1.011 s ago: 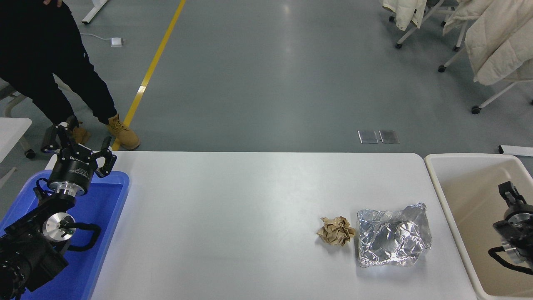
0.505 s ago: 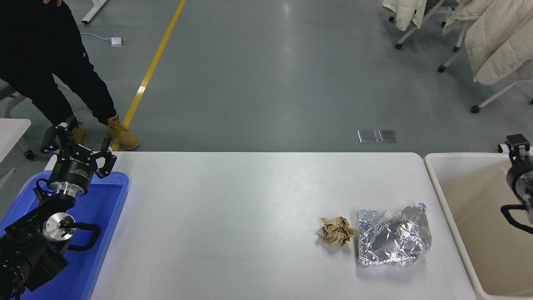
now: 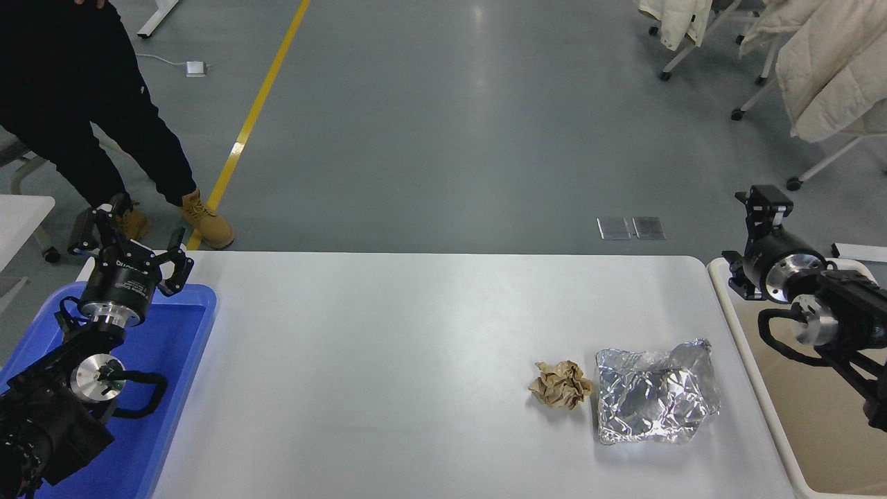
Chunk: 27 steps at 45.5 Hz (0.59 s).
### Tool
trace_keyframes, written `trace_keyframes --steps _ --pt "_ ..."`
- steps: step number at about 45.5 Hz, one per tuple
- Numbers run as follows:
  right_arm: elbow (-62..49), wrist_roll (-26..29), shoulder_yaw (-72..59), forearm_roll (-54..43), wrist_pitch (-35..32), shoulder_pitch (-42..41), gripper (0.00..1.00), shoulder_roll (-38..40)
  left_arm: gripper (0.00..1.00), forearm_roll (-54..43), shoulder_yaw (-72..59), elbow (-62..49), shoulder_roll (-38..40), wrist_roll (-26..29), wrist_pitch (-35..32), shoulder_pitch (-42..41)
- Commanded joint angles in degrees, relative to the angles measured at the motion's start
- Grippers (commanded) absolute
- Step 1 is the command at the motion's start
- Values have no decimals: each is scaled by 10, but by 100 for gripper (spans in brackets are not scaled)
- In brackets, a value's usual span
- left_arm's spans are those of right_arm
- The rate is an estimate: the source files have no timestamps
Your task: Clean the table surface
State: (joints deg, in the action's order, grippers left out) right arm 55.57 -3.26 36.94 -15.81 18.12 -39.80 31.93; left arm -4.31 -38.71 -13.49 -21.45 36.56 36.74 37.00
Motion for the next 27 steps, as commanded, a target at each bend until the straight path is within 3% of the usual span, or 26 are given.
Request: trace_keyframes --steps 1,13,27 --pt "8 -40 70 0 -24 41 100 -71 100 0 -1 0 0 0 0 0" --pt "6 -81 91 -1 -37 81 100 -133 100 0 0 0 0 0 0 0" --pt "-1 -83 105 -1 -37 82 100 -146 100 0 -1 0 0 0 0 0"
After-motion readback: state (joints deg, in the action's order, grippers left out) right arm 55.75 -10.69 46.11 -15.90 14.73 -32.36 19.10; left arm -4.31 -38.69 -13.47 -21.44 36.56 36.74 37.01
